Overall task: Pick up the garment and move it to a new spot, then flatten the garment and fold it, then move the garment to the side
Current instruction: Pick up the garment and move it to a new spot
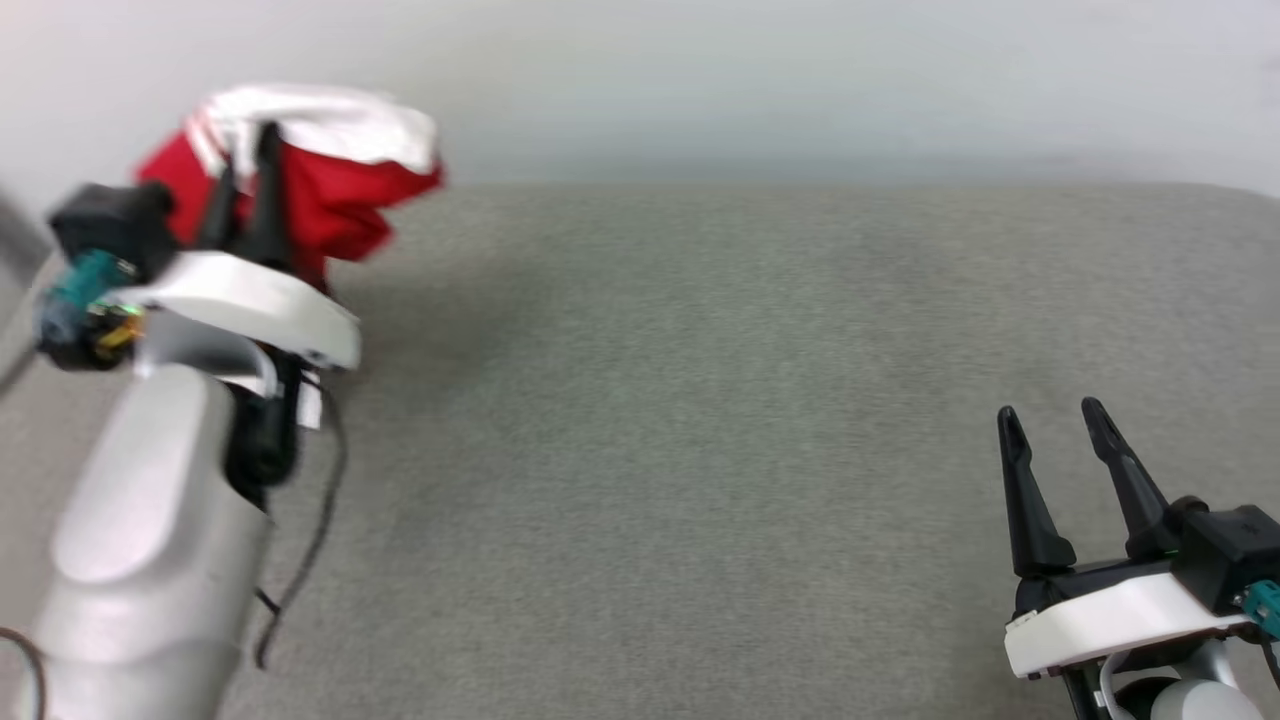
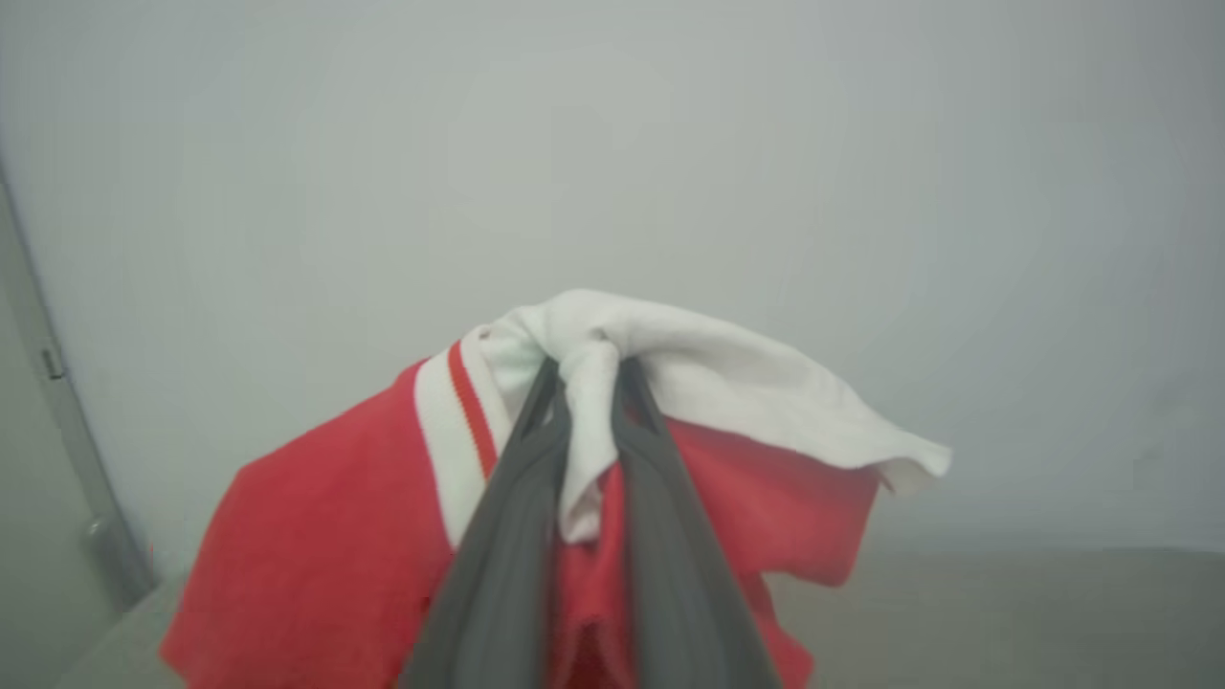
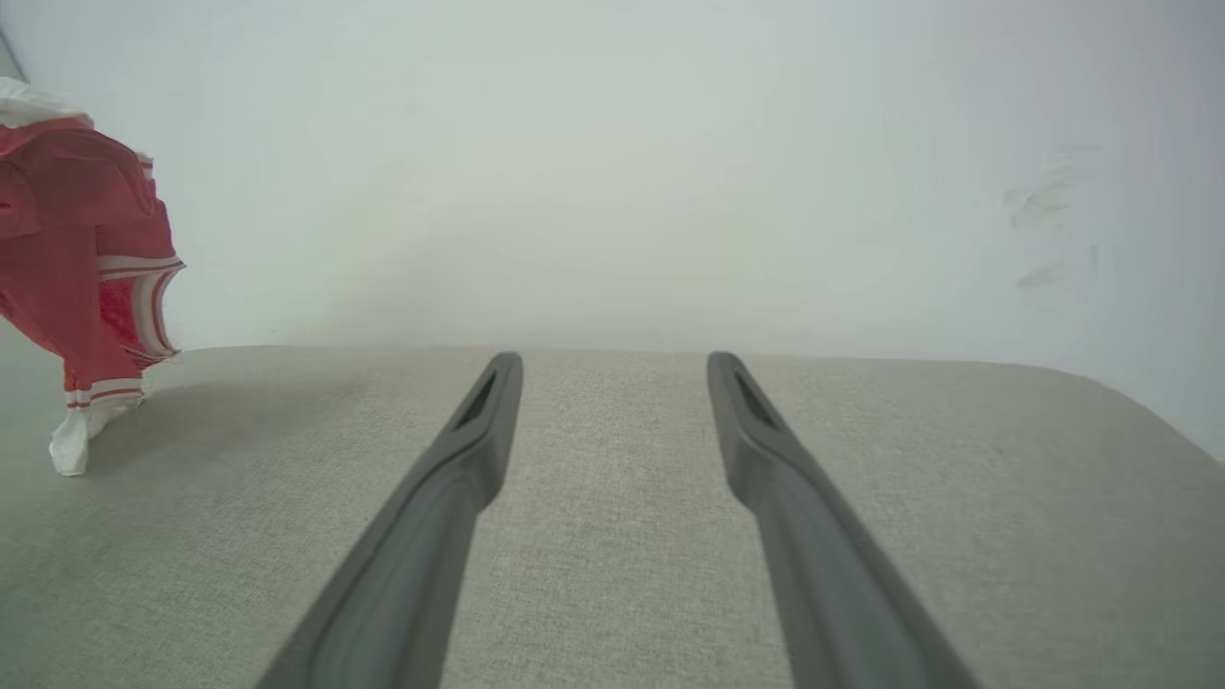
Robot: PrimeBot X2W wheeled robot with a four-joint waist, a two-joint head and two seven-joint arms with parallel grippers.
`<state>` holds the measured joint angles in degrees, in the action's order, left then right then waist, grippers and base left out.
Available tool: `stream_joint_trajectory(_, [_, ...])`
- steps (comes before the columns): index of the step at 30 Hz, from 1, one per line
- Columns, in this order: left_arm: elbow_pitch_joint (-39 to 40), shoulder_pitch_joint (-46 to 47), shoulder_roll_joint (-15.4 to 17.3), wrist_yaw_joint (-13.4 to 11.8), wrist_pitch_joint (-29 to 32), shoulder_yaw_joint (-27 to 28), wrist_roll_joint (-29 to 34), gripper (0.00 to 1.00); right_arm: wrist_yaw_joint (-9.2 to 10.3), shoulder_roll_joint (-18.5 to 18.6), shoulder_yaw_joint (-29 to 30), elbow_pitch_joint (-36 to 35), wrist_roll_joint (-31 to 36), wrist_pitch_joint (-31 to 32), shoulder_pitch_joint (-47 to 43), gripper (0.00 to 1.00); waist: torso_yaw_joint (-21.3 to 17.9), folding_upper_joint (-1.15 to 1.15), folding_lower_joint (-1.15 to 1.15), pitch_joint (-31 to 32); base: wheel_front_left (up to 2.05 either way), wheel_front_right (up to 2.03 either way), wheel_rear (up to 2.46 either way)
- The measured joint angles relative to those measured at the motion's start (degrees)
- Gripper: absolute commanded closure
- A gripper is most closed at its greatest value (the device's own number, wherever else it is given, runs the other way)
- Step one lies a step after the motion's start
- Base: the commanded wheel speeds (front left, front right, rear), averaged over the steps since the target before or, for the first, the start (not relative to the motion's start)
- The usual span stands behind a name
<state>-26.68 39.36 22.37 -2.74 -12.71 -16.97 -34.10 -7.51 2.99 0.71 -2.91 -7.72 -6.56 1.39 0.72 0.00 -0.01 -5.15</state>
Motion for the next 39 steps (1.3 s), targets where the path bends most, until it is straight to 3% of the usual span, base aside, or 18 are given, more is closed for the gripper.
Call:
stream_joint_trajectory(10, [10.9, -13.0, -8.9, -1.2, 2.0, -8.7, -0.5, 1.00, 0.00, 0.0, 0.0, -0.6, -1.4, 0.5, -1.9, 0.00, -8.9, 0.00, 0.00, 0.9, 0.00, 0.00, 0.00])
stream_joint_trajectory(15, [10.4, -20.5, -13.9, -1.7, 2.5, -13.2, -1.9, 1.00, 0.00, 0.0, -0.4, -0.1, -3.1, -0.7, -1.9, 0.00, -12.2, 0.00, 0.00, -0.9, 0.00, 0.00, 0.00])
stream_joint_trajectory(22, [5.9, -23.2, -15.5, -1.0, 2.4, -18.9, 1.0, 1.00, 0.00, 0.0, -0.6, 1.1, -3.5, -1.7, -0.9, 0.00, -13.3, 0.00, 0.01, -5.5, 0.00, 0.00, 0.00])
stream_joint_trajectory(23, [5.3, -23.0, -15.6, -0.6, 2.5, -19.7, 1.3, 0.92, 0.01, 0.0, -0.4, 1.2, -3.5, -1.7, -0.6, 0.00, -13.1, 0.00, 0.02, -5.8, 0.00, 0.00, 0.00])
stream_joint_trajectory(24, [5.0, -22.6, -15.6, -0.4, 2.3, -20.2, 2.0, 0.55, 0.01, 0.0, -0.2, 1.3, -3.4, -1.8, -0.3, 0.00, -12.7, 0.00, 0.01, -6.0, 0.00, 0.00, 0.00])
stream_joint_trajectory(25, [5.0, -22.1, -15.6, -0.2, 1.9, -20.6, 2.6, 0.00, 0.01, 0.0, -0.2, 1.3, -3.3, -2.0, 0.0, 0.00, -12.3, 0.00, 0.02, -6.0, 0.00, 0.00, 0.00])
stream_joint_trajectory(32, [9.5, -18.8, -15.4, -0.1, -1.2, -21.2, 6.6, 0.00, 0.00, -0.1, 0.8, 1.4, -2.2, -1.5, 0.4, 0.00, -8.9, 0.00, 0.01, -4.3, 0.00, 0.00, 0.00])
stream_joint_trajectory(39, [13.1, -19.7, -12.8, -3.9, -2.1, -16.0, 7.2, 0.00, 0.00, -0.1, 1.9, 0.8, -1.3, -0.6, -1.8, 0.00, -5.5, 0.00, 0.01, -1.2, 0.00, 0.00, 0.00])
